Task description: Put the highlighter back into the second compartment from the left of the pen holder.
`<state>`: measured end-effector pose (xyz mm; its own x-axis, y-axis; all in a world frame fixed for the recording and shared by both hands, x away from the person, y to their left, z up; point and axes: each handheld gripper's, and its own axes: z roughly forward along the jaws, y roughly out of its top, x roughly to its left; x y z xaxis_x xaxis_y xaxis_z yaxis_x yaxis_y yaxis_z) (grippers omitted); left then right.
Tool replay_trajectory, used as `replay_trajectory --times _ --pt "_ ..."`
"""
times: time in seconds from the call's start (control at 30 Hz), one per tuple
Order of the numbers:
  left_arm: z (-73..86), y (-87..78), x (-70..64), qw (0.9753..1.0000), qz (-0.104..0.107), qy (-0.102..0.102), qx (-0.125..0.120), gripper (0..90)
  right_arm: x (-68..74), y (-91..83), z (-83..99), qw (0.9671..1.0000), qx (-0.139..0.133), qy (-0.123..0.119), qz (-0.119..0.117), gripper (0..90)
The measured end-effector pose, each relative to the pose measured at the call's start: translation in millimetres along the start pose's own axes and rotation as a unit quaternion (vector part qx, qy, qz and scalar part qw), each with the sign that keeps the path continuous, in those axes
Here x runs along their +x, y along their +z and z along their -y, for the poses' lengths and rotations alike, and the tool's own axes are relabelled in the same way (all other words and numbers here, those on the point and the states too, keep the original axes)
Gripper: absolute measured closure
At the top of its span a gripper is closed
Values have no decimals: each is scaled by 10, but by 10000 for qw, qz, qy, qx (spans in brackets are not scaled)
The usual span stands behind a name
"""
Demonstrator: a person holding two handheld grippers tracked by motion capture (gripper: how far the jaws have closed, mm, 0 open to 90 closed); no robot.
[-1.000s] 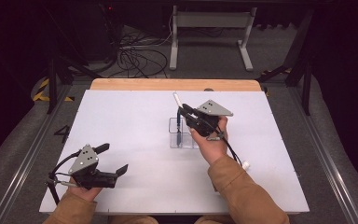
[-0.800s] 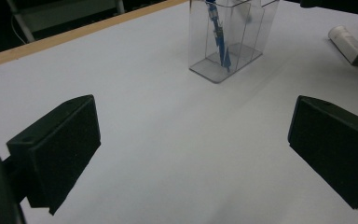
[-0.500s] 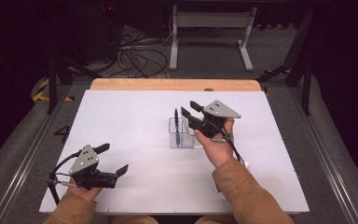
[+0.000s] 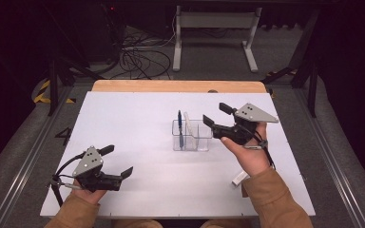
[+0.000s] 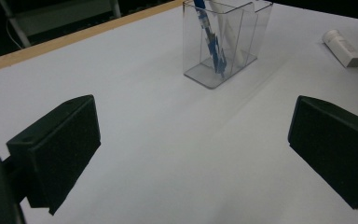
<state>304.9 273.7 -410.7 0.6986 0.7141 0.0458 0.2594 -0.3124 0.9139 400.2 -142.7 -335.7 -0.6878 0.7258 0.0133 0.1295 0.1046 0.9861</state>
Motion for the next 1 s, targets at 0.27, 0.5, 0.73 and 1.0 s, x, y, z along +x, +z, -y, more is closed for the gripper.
replay_trajectory --times 0.27,0.5,0.73,1.0 --pt "-52 34 -36 10000 95 -4 -27 31 -52 -158 28 10000 -57 -26 22 267" --pt "-158 69 -100 9999 125 -6 22 32 -178 -336 136 9996 -103 -171 206 219" --pt "-328 158 -230 9994 257 61 218 33 -338 -436 269 9977 451 158 486 167" --pt "-541 299 -405 9985 445 151 267 28 -446 -494 336 9989 369 52 270 154"
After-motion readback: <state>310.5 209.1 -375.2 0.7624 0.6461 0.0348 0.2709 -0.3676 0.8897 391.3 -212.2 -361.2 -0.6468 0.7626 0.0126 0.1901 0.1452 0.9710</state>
